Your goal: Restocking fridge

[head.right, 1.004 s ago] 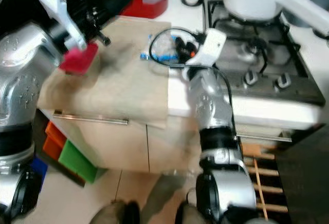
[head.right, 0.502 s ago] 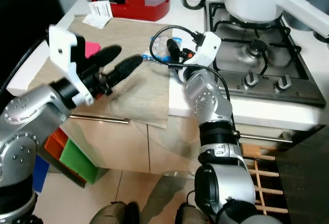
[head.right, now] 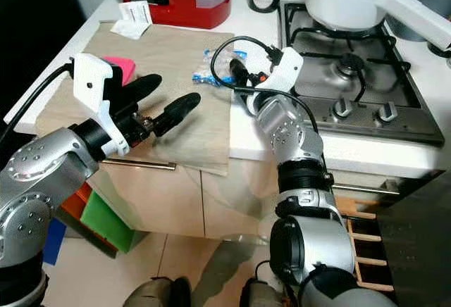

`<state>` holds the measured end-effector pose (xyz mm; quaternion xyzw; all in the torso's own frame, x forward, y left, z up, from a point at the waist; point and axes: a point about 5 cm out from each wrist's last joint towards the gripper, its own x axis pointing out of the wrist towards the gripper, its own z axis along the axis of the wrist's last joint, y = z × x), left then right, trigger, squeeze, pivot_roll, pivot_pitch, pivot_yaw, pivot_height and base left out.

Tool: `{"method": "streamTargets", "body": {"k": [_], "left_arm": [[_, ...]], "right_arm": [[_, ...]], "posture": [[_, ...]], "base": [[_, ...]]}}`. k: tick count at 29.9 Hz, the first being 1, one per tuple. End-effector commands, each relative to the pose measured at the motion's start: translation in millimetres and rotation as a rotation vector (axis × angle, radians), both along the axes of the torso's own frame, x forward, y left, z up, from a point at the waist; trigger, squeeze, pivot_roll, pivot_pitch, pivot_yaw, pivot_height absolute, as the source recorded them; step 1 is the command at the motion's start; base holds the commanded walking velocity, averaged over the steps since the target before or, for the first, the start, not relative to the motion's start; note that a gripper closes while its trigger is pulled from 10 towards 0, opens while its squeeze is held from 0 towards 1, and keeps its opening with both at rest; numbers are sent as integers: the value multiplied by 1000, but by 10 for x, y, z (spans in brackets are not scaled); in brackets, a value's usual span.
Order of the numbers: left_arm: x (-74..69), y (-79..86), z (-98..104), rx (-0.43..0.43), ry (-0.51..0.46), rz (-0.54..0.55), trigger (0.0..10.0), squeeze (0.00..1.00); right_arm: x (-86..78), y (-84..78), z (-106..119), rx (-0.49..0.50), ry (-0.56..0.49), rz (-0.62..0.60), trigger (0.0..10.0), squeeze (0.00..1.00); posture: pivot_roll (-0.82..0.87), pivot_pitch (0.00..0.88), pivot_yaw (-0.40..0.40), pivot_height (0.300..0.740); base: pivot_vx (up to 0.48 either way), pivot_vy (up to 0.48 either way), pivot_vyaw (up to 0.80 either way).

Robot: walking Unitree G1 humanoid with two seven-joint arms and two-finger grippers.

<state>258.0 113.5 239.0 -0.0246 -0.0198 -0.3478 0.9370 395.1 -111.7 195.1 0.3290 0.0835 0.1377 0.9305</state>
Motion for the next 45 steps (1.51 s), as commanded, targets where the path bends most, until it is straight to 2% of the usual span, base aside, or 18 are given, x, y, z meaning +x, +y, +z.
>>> {"method": "streamTargets", "body": {"k": [1, 6, 8, 9, 10, 11, 15, 16, 23, 31, 39, 44, 45], "left_arm": [[-49, -40, -19, 14, 11, -29, 10000, 1000], [-56, -57, -48, 24, 32, -40, 10000, 1000], [-64, -80, -69, 31, 50, -64, 10000, 1000], [-66, -92, -70, 32, 51, -72, 10000, 933], [-69, -99, -70, 33, 52, -75, 10000, 933], [-64, -106, -71, 36, 52, -72, 10000, 0], [-52, -116, -80, 39, 54, -64, 10000, 0], [-53, -117, -81, 37, 58, -64, 10000, 0], [-42, -110, -98, 18, 88, -56, 10000, 0], [-29, -98, -69, 34, 83, -60, 10000, 0], [4, -123, -31, 36, 78, -76, 10000, 0], [131, -104, -45, 49, 58, -65, 10000, 0], [190, -95, -18, 29, 52, -52, 10000, 0]], "right_arm": [[4, 77, -62, 22, 45, 35, 10000, 0], [2, 130, -140, -16, 99, 44, 10000, 0], [-5, 161, -250, -31, 160, 50, 10000, 0], [-9, 170, -292, -24, 184, 52, 10000, 0], [-10, 176, -317, -19, 198, 54, 10000, 0], [-17, 198, -369, 1, 232, 59, 10000, 0], [-31, 266, -431, 25, 264, 74, 10000, 0], [-32, 278, -433, 26, 267, 74, 0, 0], [-33, 359, -446, 67, 284, 99, 0, 0], [-60, 425, -514, 31, 287, 126, 0, 0], [-77, 455, -540, 8, 279, 156, 0, 51], [-34, 472, -436, 75, 218, 143, 0, 94], [9, 460, -316, 67, 152, 132, 0, 106]], "posture": [[35, 79, 18, 740], [39, 77, 19, 740], [37, 77, 18, 740], [37, 77, 18, 740], [37, 77, 18, 740], [36, 81, 20, 740], [35, 84, 20, 740], [35, 89, 22, 740], [39, 93, 23, 740], [40, 103, 33, 740], [28, 89, 36, 740], [32, 40, 52, 740], [36, 22, 68, 740]], "base": [[0, 0, 0], [0, 0, 0], [0, 0, 0], [0, 0, 0], [0, 0, 0], [0, 0, 0], [0, 0, 0], [0, 0, 0], [0, 0, 0], [0, 0, 0], [0, 0, 0], [0, 0, 0], [0, 0, 0]]}}
